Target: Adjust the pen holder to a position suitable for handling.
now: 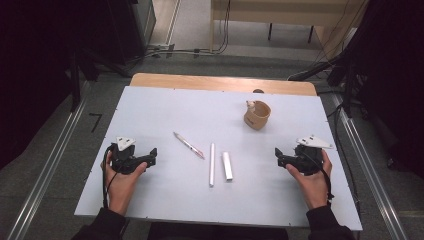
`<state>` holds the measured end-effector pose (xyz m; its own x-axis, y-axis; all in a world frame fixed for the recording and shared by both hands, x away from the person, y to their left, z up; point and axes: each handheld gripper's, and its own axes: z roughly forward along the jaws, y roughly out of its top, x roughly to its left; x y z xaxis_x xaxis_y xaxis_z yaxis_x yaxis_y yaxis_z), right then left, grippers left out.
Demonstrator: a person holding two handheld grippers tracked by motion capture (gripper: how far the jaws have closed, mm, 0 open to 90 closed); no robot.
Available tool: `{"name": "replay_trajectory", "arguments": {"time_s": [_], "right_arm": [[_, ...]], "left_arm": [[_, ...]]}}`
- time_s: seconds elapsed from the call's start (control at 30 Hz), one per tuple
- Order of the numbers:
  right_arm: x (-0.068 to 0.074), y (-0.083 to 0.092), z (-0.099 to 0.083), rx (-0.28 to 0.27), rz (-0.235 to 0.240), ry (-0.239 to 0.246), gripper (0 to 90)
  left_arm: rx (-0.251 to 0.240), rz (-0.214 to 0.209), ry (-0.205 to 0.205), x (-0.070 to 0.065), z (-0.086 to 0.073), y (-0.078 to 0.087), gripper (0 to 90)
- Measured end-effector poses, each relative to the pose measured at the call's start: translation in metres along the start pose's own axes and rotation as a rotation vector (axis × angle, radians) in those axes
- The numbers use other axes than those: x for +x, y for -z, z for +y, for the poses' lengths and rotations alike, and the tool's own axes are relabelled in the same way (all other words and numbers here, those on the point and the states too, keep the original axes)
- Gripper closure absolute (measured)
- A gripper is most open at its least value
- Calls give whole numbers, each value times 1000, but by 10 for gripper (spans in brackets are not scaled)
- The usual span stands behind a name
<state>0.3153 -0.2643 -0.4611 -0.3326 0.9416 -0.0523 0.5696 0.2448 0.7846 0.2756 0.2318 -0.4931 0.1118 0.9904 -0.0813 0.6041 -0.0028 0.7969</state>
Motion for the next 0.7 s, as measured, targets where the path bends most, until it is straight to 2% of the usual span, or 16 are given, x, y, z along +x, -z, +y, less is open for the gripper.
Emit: {"name": "replay_trajectory", "arguments": {"time_s": [0.33, 0.53, 0.7], "right_arm": [[23, -27, 37, -38, 27, 8, 108], [37, -42, 52, -39, 29, 35, 121], [41, -53, 62, -52, 29, 41, 133]], "left_arm": [[-3, -2, 10, 3, -1, 1, 89], [-4, -4, 12, 4, -1, 2, 89], [-8, -5, 8, 3, -1, 2, 90]]}}
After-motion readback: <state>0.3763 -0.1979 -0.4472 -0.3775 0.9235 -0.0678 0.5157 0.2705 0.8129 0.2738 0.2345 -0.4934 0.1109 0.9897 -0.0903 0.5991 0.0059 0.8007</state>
